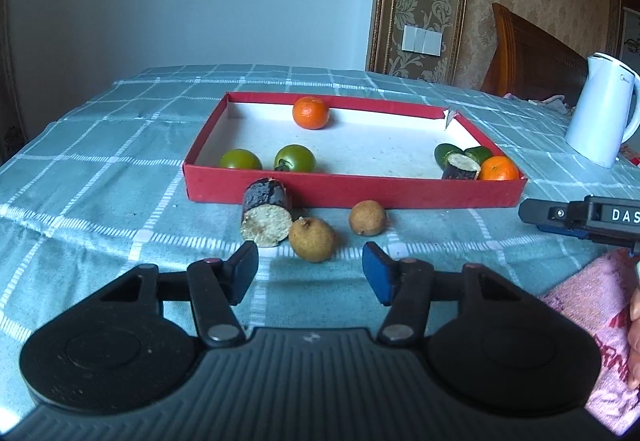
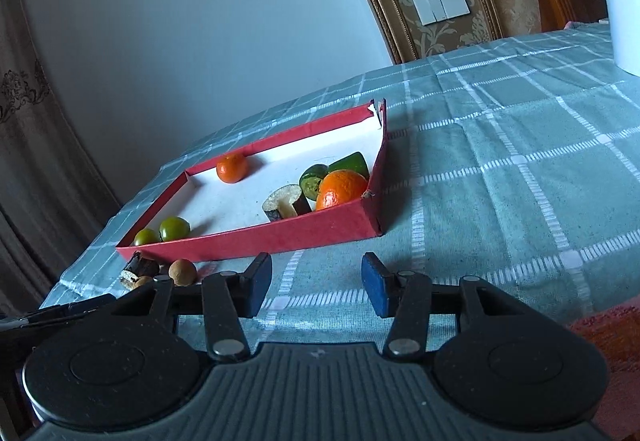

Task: Organize fruits
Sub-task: 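Close the left gripper on the brown pear-shaped fruit beside the tray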

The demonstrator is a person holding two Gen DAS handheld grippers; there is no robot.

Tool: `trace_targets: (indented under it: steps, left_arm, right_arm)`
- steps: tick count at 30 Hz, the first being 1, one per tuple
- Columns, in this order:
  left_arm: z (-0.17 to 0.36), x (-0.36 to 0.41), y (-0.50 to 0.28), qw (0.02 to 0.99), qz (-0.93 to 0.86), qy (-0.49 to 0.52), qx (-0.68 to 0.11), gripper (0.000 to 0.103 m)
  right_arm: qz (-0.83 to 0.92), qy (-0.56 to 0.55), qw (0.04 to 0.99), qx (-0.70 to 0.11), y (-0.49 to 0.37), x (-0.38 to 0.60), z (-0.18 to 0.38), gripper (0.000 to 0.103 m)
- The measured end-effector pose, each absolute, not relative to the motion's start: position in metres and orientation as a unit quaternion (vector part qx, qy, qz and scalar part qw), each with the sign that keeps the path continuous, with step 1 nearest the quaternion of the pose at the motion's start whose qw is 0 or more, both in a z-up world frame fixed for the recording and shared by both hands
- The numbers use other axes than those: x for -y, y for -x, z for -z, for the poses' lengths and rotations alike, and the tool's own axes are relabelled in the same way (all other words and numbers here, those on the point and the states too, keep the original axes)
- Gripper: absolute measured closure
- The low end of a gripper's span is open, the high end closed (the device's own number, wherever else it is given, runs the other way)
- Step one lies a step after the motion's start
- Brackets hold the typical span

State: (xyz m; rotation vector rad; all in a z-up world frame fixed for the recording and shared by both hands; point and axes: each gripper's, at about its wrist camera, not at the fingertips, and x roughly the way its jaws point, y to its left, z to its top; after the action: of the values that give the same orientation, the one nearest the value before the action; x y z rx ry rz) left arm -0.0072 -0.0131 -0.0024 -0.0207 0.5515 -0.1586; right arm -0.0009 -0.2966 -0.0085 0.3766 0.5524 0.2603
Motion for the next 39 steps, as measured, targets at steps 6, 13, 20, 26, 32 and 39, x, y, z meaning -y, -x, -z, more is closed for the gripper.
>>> trace_targets:
  steps: [6, 13, 20, 26, 32, 39]
  left_arm:
    - [0.008, 0.023, -0.008, 0.956, 0.062, 0.012, -0.288, 0.057]
    - [0.008, 0.023, -0.016, 0.952, 0.057, 0.021, -0.299, 0.077]
    - [0.008, 0.025, -0.014, 0.953, 0.054, 0.017, -0.298, 0.078]
    - [0.009, 0.031, -0.011, 0.955, 0.048, -0.001, -0.292, 0.078]
    - [0.009, 0.031, -0.011, 0.955, 0.046, -0.002, -0.292, 0.078]
    - [0.007, 0.03, -0.008, 0.957, 0.045, -0.001, -0.285, 0.078]
  right_arm:
    - [-0.139, -0.219, 0.927, -0.271, 0.001, 0.306, 0.013, 0.054]
    - [-0.147, -0.228, 0.923, -0.274, 0.0, 0.308, 0.014, 0.054]
    - [-0.147, -0.229, 0.922, -0.274, -0.001, 0.308, 0.014, 0.054]
    - [-0.147, -0.23, 0.922, -0.276, -0.002, 0.308, 0.015, 0.054]
    - [-0.144, -0.227, 0.922, -0.279, -0.003, 0.307, 0.016, 0.054]
    - [-0.137, -0.203, 0.925, -0.29, -0.003, 0.3, 0.014, 0.055]
